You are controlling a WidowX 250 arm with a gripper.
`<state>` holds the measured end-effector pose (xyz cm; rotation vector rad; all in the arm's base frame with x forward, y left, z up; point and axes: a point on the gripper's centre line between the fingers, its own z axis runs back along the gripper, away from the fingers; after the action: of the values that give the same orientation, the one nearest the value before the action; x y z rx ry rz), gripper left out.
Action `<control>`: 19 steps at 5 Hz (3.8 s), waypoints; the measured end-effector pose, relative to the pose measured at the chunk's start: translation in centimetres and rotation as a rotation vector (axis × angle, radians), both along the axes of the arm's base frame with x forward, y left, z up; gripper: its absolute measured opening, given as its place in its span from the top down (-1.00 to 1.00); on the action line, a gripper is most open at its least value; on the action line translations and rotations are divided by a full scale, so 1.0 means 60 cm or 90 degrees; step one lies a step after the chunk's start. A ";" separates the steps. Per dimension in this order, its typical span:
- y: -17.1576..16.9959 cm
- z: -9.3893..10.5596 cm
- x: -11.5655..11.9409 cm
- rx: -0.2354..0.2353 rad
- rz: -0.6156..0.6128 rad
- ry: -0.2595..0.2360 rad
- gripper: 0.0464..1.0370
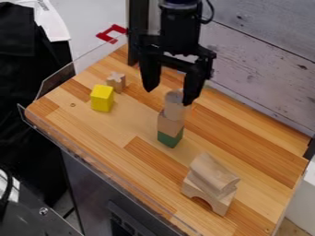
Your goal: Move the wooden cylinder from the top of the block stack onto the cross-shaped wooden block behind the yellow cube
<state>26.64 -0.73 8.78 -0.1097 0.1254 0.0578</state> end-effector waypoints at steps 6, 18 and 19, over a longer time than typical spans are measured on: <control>0.015 -0.042 -0.002 0.009 0.042 0.066 -0.02; 0.234 -0.111 0.065 -0.006 0.154 0.020 -0.02; 0.237 -0.114 0.068 -0.007 0.161 0.024 -0.13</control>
<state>30.73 13.51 1.92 -0.1355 0.1497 0.3111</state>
